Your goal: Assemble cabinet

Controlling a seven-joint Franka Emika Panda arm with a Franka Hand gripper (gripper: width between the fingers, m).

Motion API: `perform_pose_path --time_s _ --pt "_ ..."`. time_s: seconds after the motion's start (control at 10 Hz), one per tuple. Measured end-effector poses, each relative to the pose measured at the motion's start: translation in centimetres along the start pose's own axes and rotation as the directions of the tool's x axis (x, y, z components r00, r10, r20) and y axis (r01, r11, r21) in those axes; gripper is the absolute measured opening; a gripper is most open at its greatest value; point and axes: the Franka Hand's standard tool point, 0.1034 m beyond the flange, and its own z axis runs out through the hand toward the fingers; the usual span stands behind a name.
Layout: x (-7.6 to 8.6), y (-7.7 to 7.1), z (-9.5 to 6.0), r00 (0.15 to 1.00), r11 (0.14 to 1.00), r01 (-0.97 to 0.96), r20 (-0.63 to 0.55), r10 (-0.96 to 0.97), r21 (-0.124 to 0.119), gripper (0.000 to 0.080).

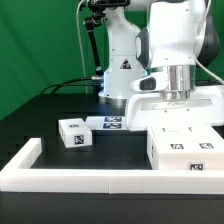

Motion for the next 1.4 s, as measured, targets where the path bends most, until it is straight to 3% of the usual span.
perform_pose_path --time_s 0.3,0.8,1.2,1.4 --pt "0.1 0.1 -0.7 1.000 1.000 0.021 0.018 -0.021 0.001 0.0005" --pt "1.1 -0.2 -4.0 0.998 0.999 0.045 0.049 -0.045 0.006 0.0005" --pt "2.5 -0.8 -7.5 0.996 0.998 0.055 0.065 -0.056 0.012 0.0005" --pt "3.5 -0.9 -8.5 0.995 0.998 0.056 0.080 -0.057 0.014 0.0005"
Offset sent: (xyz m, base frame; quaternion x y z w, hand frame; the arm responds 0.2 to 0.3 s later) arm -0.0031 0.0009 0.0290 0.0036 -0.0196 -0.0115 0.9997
